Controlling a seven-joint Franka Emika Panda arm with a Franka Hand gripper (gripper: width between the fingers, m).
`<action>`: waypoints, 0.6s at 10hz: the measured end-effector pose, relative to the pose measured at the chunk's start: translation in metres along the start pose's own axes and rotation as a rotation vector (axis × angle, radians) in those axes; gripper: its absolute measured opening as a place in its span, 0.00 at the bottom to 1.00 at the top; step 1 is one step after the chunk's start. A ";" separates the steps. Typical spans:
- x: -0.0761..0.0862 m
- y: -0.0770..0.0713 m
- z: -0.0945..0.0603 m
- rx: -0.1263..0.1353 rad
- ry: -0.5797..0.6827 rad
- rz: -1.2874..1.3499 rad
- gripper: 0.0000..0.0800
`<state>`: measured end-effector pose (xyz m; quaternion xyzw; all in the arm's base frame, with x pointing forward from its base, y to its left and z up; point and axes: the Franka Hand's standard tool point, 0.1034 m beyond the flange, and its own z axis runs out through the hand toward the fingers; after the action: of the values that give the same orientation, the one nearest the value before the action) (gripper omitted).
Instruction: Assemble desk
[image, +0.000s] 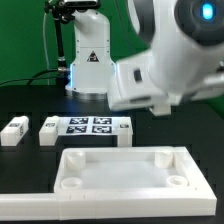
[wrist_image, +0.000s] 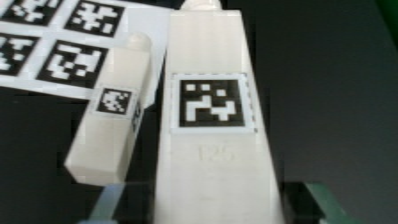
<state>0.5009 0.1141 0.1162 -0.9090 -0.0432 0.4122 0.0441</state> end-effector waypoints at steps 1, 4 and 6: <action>-0.002 -0.001 -0.007 -0.003 0.056 0.000 0.36; 0.008 -0.003 -0.011 -0.009 0.283 0.005 0.36; 0.010 0.001 -0.039 -0.012 0.433 -0.021 0.36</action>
Offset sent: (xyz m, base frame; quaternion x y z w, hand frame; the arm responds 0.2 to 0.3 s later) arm 0.0000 0.0000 0.0000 0.0000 0.1296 0.0000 0.9916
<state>0.5371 0.1126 0.1341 -0.9761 -0.0444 0.2064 0.0513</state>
